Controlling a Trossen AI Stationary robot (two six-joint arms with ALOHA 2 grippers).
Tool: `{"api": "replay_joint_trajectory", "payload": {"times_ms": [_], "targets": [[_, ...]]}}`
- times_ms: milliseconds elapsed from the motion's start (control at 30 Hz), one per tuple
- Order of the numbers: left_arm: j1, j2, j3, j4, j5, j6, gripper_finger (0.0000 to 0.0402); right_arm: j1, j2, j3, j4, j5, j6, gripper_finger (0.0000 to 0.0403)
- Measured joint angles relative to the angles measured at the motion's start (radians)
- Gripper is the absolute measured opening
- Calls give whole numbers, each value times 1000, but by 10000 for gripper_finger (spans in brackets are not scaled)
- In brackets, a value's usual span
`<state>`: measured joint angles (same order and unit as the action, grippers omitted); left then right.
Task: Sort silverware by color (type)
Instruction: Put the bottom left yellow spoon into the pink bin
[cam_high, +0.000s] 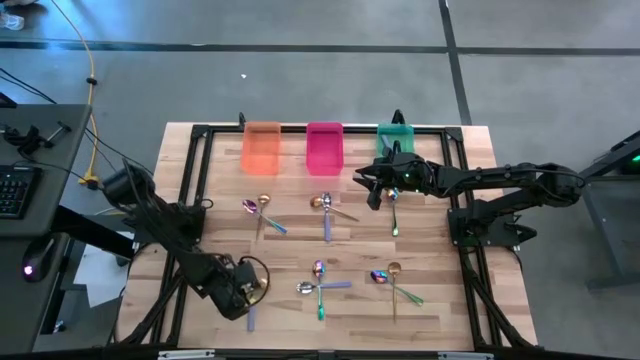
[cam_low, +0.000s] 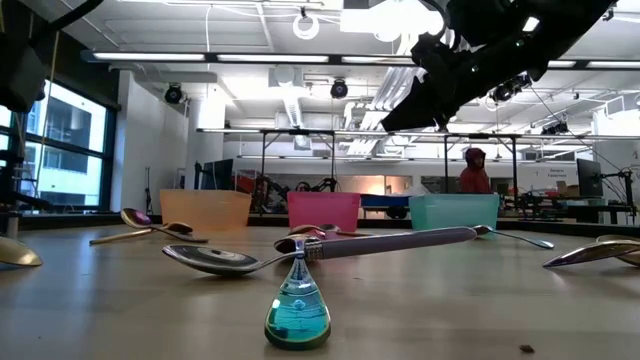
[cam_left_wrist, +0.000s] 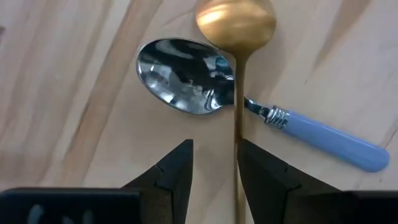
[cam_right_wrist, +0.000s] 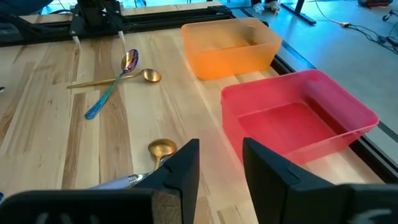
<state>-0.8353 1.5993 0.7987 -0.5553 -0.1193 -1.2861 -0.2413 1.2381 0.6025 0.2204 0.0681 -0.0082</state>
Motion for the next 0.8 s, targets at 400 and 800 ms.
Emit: {"api": "replay_joint_trajectory", "payload": {"times_ms": [400,800], "targets": [[-1,25,-2,50,14,50,86,0,0,0,1,0,0,107],[2,-77,-8,32,17,68,125,0,0,0,1,0,0,107]]}}
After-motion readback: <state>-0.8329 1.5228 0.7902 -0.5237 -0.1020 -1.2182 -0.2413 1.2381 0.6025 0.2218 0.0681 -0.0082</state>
